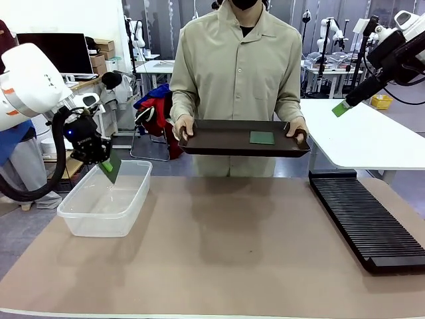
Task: Sort PCBs into racks and boxes based on the side picked up.
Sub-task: If the short side of the Blank PCB is picked up, insert it into the PCB Rack ; if the long side is picked up, place it in the Organizing box.
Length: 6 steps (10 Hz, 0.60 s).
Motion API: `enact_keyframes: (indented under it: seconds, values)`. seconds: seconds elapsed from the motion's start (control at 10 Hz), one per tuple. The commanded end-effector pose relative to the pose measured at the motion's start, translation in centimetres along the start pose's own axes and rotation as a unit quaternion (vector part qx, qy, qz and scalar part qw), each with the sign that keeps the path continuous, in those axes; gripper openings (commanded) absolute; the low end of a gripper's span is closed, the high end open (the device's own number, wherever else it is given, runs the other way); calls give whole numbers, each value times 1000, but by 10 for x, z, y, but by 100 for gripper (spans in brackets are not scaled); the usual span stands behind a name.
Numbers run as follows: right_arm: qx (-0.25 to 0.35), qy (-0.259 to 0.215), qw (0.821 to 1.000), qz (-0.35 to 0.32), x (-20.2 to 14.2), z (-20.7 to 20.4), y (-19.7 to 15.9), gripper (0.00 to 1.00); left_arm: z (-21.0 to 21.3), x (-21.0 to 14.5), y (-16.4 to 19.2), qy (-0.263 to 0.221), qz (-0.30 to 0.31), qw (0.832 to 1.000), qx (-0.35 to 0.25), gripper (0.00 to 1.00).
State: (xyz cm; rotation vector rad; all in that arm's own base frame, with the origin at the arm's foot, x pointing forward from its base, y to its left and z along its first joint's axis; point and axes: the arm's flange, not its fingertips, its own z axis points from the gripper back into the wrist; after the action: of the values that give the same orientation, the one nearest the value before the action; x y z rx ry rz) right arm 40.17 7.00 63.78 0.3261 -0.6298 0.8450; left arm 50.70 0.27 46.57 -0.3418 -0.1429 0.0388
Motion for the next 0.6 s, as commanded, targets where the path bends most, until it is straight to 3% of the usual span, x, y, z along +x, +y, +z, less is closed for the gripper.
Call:
enact_keyframes:
  seconds: [0.0, 0.2, 0.5]
  values:
    - [7, -4, 1000, 0, -1, 0, 1, 100, -6, 5, 7, 25, 4, 1000, 4, 3]
    - [7, -4, 1000, 0, -1, 0, 1, 100, -9, 10, 4, 31, 20, 999, -23, 3]
    - [7, -4, 1000, 0, -1, 0, 1, 100, -14, 2, 8, 20, 7, 1000, -1, 3]
